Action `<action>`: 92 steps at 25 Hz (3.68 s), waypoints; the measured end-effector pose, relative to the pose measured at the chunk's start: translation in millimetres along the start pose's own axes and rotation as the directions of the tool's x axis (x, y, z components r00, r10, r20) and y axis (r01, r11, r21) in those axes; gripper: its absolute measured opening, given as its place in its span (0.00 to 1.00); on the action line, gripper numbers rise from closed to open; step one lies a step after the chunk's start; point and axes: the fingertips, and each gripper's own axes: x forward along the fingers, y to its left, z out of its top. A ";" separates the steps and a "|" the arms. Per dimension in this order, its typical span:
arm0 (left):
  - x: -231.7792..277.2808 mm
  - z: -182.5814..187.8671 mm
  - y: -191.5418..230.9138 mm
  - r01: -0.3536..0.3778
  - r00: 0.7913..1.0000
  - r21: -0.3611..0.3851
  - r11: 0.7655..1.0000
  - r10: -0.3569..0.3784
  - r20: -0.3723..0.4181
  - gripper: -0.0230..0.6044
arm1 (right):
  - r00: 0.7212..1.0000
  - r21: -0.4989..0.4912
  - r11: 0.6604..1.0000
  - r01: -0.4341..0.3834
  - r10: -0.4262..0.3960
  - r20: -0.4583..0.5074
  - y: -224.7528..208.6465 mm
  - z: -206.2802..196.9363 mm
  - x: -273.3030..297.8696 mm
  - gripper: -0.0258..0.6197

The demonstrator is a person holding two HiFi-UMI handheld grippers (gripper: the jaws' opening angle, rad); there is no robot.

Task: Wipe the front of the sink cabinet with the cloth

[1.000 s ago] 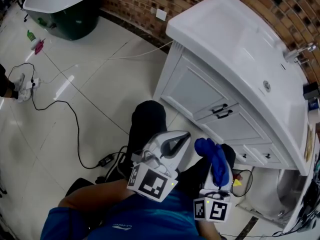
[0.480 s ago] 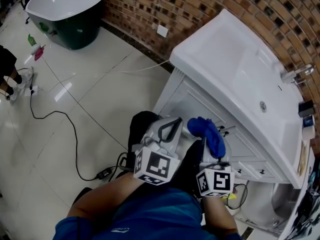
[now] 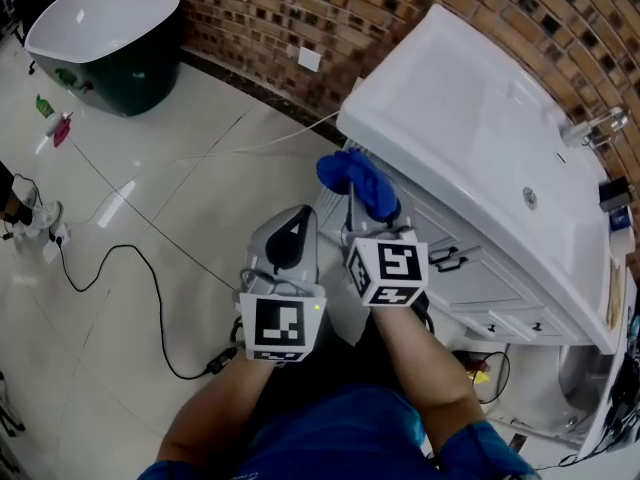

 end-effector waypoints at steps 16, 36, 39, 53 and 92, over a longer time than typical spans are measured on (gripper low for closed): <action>7.1 -8.7 -38.1 0.118 0.993 -0.015 0.993 -0.118 -0.022 0.04 | 0.981 0.072 0.978 0.195 -0.194 -0.023 -51.8 -12.8 -3.9 0.14; 59.8 19.2 -279.5 0.540 0.842 0.048 0.841 -0.540 -0.012 0.04 | 0.873 0.049 0.873 0.486 -0.483 -0.066 -217.5 -32.2 -217.9 0.14; 60.5 18.5 -316.6 0.592 0.806 0.053 0.804 -0.592 -0.017 0.04 | 0.834 0.040 0.834 0.550 -0.546 -0.080 -250.7 -39.9 -258.0 0.14; 50.5 11.6 -433.8 0.729 0.684 0.056 0.682 -0.728 -0.049 0.04 | 0.583 0.030 0.585 0.811 -0.801 -0.139 -380.7 -70.4 -427.7 0.14; 75.0 3.0 -145.4 0.271 0.962 0.026 0.962 -0.271 -0.021 0.04 | 0.965 0.142 0.956 0.258 -0.249 -0.084 -135.8 -37.1 -163.2 0.15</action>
